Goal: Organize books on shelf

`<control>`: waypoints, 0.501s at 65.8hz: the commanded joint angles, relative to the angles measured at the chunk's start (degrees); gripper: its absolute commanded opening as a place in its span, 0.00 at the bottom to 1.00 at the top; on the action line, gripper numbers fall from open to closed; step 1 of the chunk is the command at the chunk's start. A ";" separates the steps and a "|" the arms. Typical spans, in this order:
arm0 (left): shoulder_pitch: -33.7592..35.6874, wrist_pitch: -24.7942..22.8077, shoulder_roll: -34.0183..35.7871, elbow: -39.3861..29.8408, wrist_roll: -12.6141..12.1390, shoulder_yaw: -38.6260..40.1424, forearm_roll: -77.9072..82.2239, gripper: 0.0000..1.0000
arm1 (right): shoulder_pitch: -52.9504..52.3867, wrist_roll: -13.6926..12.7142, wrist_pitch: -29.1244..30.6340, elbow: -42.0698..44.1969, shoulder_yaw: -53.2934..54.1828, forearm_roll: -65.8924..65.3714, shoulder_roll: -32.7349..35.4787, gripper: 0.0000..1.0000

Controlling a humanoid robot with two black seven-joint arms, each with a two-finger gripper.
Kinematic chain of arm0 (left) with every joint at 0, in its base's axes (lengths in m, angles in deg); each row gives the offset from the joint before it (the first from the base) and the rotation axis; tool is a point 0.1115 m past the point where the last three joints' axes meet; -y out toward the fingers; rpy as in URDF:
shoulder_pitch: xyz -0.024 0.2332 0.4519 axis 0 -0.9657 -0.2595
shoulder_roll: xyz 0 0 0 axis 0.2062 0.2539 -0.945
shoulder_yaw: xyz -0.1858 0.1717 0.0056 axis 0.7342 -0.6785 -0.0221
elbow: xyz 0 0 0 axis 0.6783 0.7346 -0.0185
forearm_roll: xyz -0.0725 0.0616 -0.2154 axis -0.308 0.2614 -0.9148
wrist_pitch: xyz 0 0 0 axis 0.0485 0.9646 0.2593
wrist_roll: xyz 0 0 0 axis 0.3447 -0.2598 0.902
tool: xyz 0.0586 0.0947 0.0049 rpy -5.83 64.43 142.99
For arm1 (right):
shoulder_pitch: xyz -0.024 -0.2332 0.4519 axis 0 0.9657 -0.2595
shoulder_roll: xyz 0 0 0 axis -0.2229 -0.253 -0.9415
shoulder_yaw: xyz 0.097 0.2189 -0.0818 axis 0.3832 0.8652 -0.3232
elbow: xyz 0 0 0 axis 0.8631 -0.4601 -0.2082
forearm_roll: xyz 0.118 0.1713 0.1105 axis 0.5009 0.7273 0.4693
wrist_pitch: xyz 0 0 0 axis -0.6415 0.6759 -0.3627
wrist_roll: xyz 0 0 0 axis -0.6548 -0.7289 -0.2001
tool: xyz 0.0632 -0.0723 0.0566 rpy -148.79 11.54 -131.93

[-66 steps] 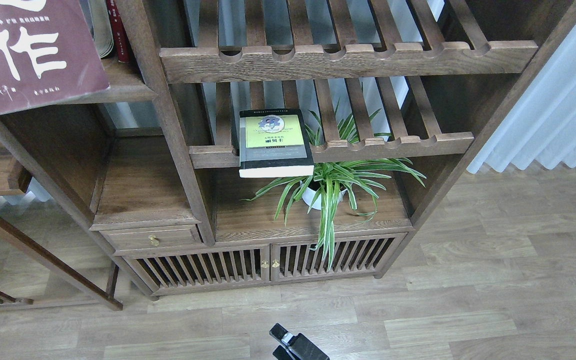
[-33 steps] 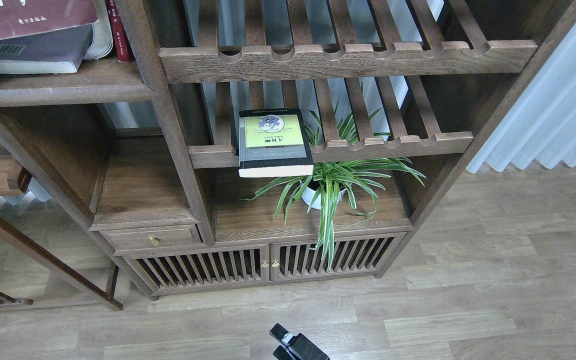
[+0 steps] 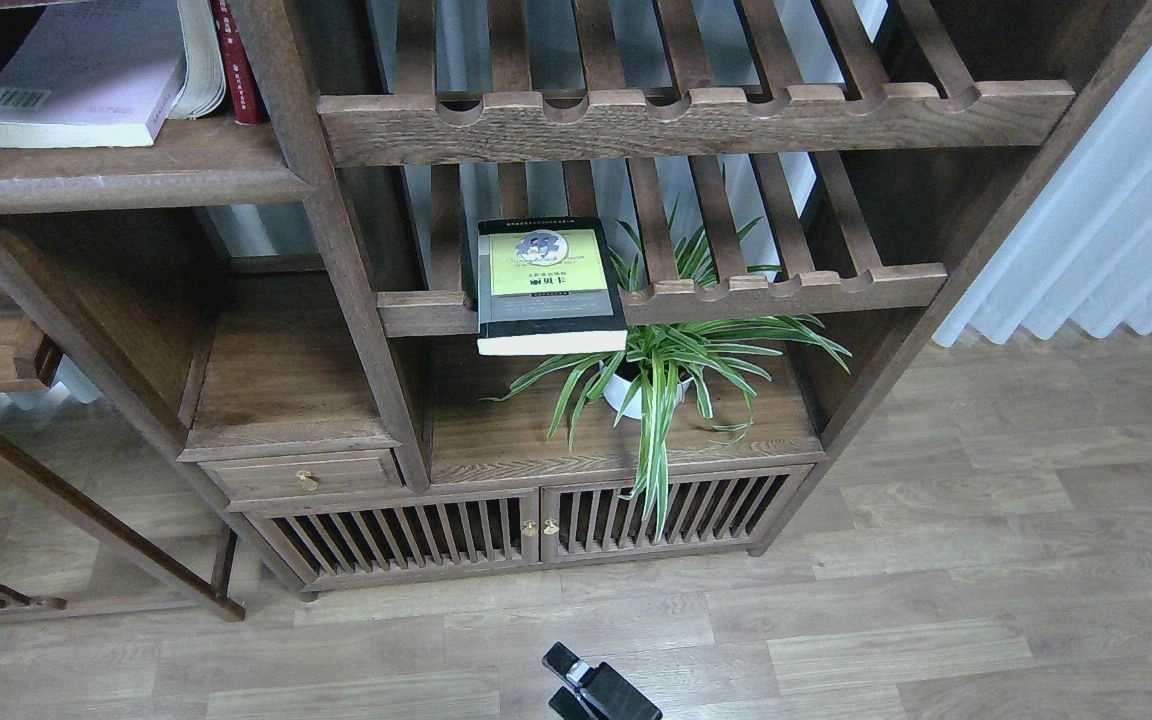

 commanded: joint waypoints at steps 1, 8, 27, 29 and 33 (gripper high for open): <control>0.20 0.01 -3.31 2.48 0.29 2.36 1.04 0.07 | -0.01 0.18 0.00 -0.07 -0.02 0.00 0.00 0.96; -0.42 0.01 -4.55 2.75 0.82 3.15 1.04 0.07 | -0.01 0.35 0.00 -0.07 -0.02 0.09 0.00 0.97; 0.37 0.01 -11.75 10.04 1.17 4.30 1.04 0.08 | -0.80 0.53 0.00 -0.15 0.07 0.00 0.00 0.96; 0.72 0.01 -12.63 11.35 1.52 4.38 0.95 0.08 | -0.89 0.53 0.00 -0.15 0.07 0.00 0.00 0.96; 1.69 0.01 -14.12 13.46 3.27 4.39 0.42 0.08 | -0.89 0.53 0.00 -0.24 0.07 0.00 0.00 0.96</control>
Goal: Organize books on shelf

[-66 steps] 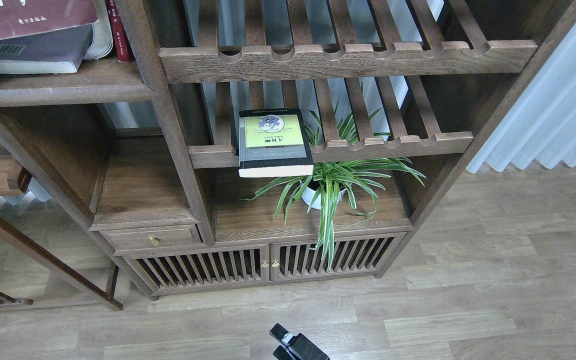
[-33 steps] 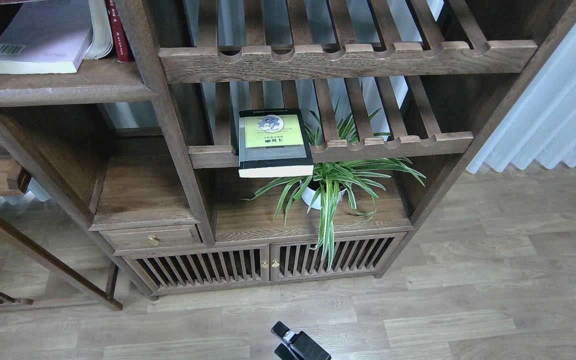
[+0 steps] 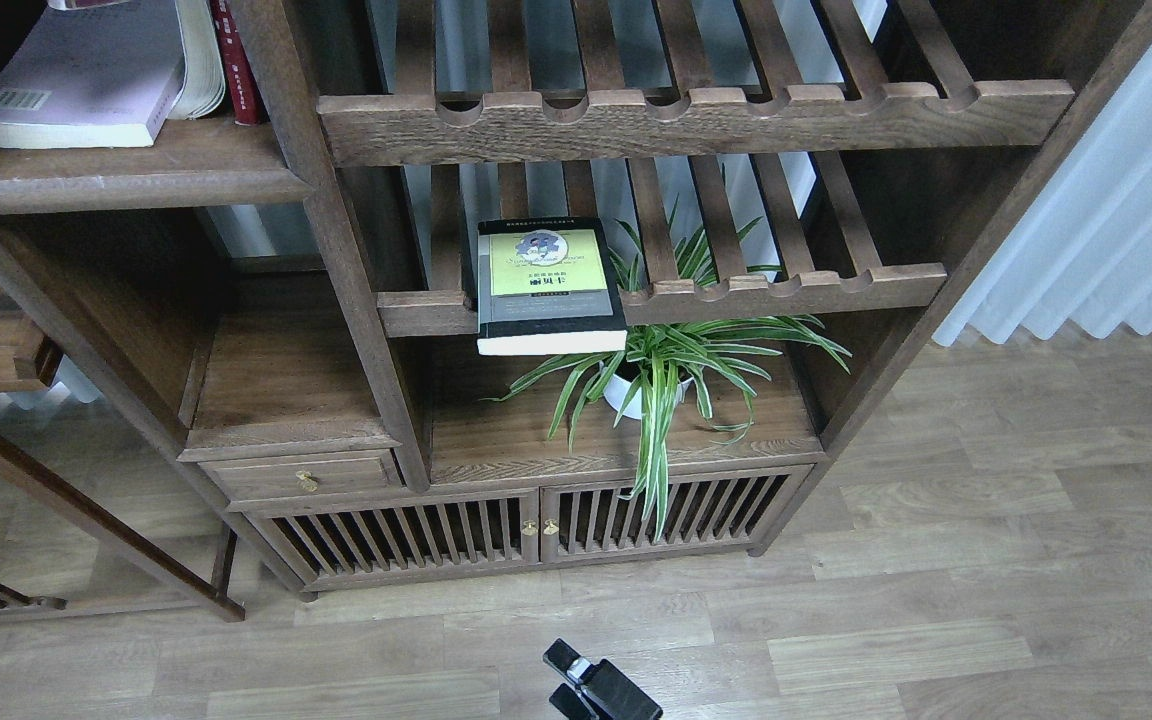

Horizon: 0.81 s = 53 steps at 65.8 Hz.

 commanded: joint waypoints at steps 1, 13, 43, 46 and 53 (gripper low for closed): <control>1.67 0.01 -3.29 4.68 2.81 0.02 -0.62 0.08 | -0.19 0.03 0.00 -0.11 0.06 -0.02 0.00 0.96; 1.59 0.01 -4.79 6.18 6.24 -0.41 -0.71 0.16 | -0.19 0.03 0.00 -0.20 0.06 -0.02 0.00 0.96; -1.67 0.01 -4.79 4.07 6.77 0.46 -6.50 0.99 | -0.28 0.12 0.00 -0.47 0.15 -0.02 0.00 0.96; -2.72 0.01 -4.00 2.85 6.68 0.99 -7.64 0.99 | -0.28 0.12 0.00 -0.55 0.15 0.07 0.00 0.96; -5.53 0.01 0.30 -1.89 5.89 1.26 -8.44 0.99 | -0.28 0.03 0.00 -0.55 0.41 -0.02 0.00 0.96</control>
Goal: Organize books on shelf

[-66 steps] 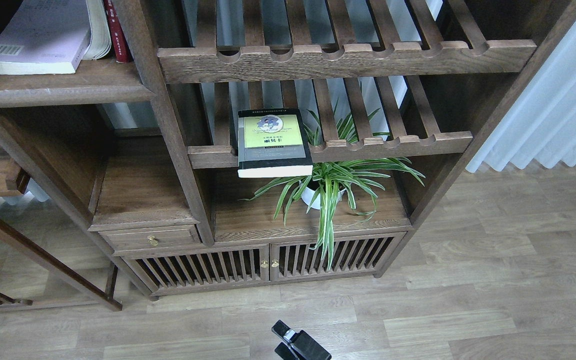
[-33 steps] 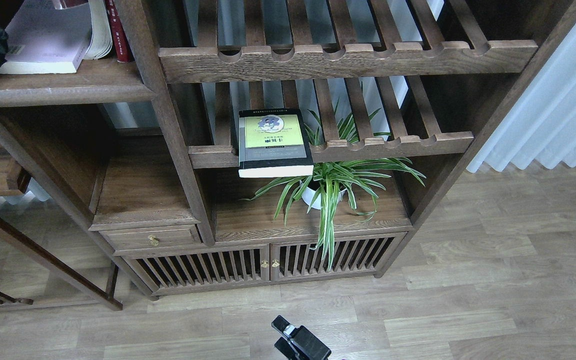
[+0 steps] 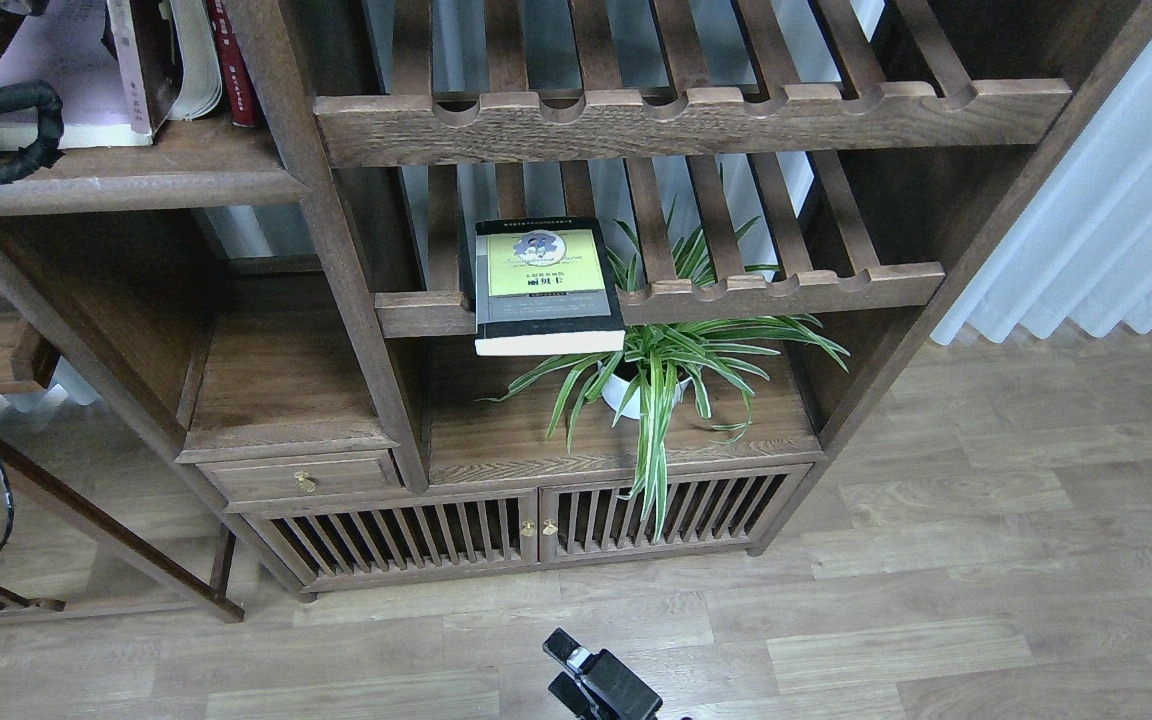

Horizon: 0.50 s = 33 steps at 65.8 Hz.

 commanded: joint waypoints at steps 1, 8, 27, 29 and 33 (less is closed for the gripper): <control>-3.08 -0.01 4.60 -4.90 -0.73 0.33 -1.11 0.99 | -0.09 -0.01 0.00 -0.05 0.36 -0.05 0.00 0.96; -8.09 -0.01 10.31 -12.37 -0.82 0.33 -1.29 0.99 | -1.06 -0.01 0.00 0.04 1.33 -0.05 0.00 0.96; -22.07 -0.01 25.17 -34.00 -1.52 0.16 -9.19 1.00 | -3.52 0.17 0.00 0.04 1.86 0.04 0.00 0.96; -23.21 -0.01 26.22 -35.32 -1.52 -0.02 -10.16 1.00 | -4.05 0.17 0.00 0.04 1.86 -0.05 0.00 0.96; -25.58 -0.01 27.81 -37.78 -1.52 -0.11 -11.66 1.00 | -5.28 0.17 0.00 0.04 1.42 0.04 0.00 0.96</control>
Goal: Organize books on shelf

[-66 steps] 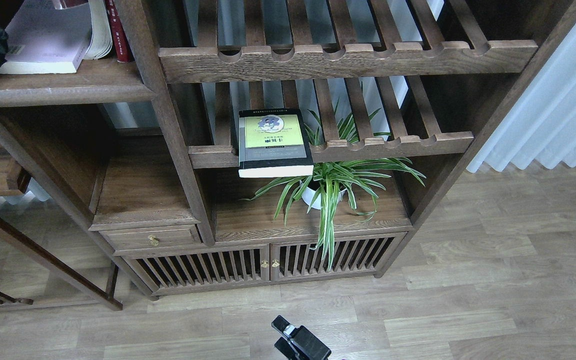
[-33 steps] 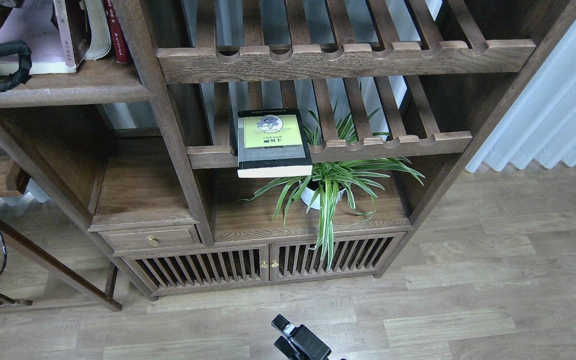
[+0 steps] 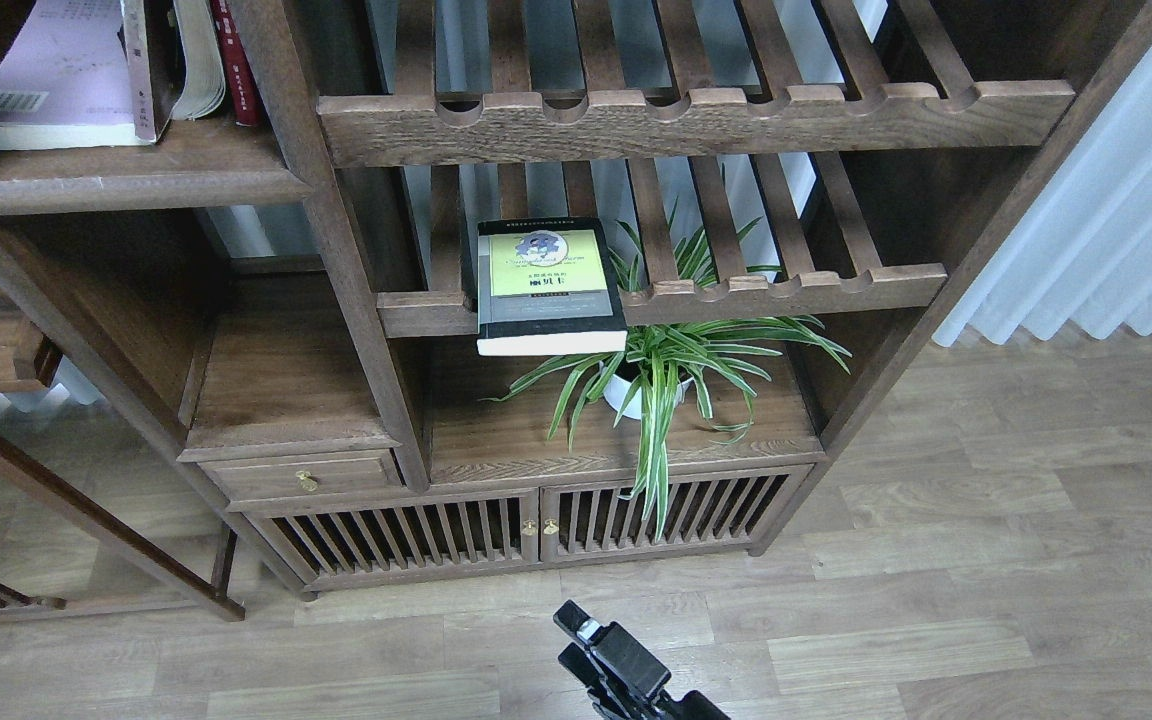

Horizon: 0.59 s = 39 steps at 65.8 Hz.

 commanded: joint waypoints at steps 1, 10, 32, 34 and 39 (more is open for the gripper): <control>-5.51 0.00 4.51 -6.19 -0.04 -0.58 -3.87 1.00 | -2.51 0.00 0.00 0.00 -0.61 0.06 0.00 0.96; -13.34 0.00 7.76 -13.06 -3.46 -1.28 -5.28 1.00 | -7.34 0.00 0.00 -0.09 -2.20 -0.11 0.00 0.96; -23.27 0.00 8.38 -12.97 -14.71 -1.46 -8.70 1.00 | -12.18 0.35 0.00 -0.17 -3.87 0.06 0.00 0.96; -24.41 0.00 8.38 -12.97 -14.71 -1.55 -9.14 1.00 | -12.70 0.88 0.00 -0.17 -4.39 0.15 0.00 0.96; -29.06 0.00 8.29 -12.44 -14.71 -1.64 -9.32 1.00 | -14.20 3.69 0.00 -0.17 -5.71 0.15 0.00 0.96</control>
